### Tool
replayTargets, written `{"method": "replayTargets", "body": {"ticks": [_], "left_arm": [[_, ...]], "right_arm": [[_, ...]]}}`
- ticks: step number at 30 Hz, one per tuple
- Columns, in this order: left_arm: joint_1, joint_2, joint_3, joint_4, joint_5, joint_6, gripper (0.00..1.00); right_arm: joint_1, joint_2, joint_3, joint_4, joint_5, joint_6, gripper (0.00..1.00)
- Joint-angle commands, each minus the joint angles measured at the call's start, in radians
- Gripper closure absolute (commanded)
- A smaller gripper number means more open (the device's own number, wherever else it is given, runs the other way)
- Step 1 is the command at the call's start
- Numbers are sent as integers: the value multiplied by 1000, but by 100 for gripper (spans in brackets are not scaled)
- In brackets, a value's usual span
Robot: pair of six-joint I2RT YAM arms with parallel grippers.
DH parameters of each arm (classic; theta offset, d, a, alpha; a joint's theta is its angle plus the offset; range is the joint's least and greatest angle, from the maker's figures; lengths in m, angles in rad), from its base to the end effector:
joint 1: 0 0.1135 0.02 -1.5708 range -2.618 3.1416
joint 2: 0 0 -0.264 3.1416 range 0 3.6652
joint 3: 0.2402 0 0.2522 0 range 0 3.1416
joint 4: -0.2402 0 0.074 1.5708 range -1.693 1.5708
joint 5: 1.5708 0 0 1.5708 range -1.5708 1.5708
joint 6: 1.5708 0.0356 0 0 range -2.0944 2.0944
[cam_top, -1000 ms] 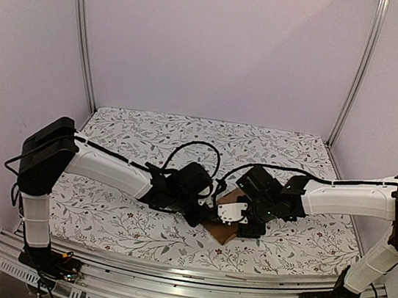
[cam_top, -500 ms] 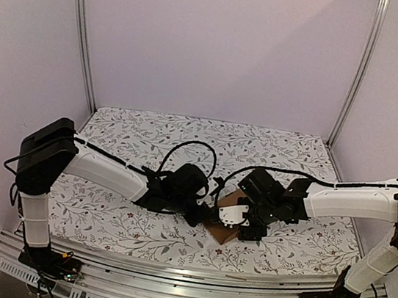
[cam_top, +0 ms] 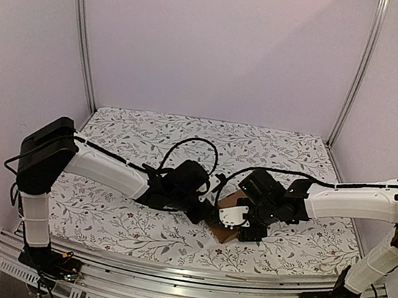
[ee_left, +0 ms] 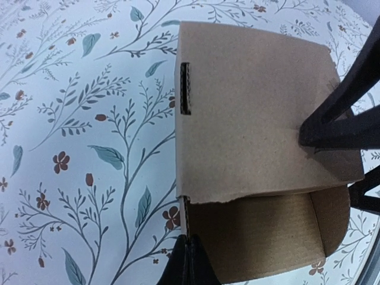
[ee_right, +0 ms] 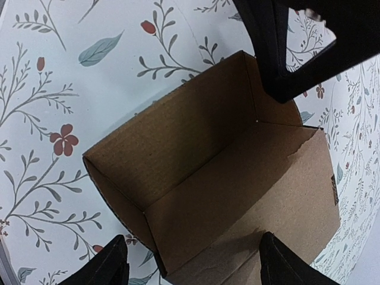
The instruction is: Fold the paper box
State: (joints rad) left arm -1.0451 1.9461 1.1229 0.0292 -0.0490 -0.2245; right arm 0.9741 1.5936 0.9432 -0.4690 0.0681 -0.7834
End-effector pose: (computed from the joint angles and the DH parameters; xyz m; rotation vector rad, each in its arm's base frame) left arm 0.2043 -0.3487 0.1421 0.9485 2.2416 -0.5426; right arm 0.1734 0.2510 0.1783 -2.0545 1.7300 -0.0324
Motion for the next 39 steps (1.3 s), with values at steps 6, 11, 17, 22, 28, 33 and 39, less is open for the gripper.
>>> {"method": "replayTargets", "body": {"ticks": [6,11,17,22,28,33,39], "left_arm": [[22,29,123,33,136,-6,100],[32,63,170,-13,175,-17,100],[36,102,230,-61,195,-28,100],[40,110,258,-105,199,-39,100],[49,123,313,-171,208,-93,100],[49,153,370,-204,230,-106,100],[50,177,431,-275,240,-36,100]], "right_arm": [[23,27,-67,-55,-129,-40,26],[23,27,-75,-48,-127,-55,25],[24,32,-71,-47,-130,-53,25],[24,41,-63,-47,-108,-41,25],[29,57,-55,-41,-86,-35,25],[41,60,-54,-36,-73,-36,26],[41,58,-60,-36,-74,-38,26]]}}
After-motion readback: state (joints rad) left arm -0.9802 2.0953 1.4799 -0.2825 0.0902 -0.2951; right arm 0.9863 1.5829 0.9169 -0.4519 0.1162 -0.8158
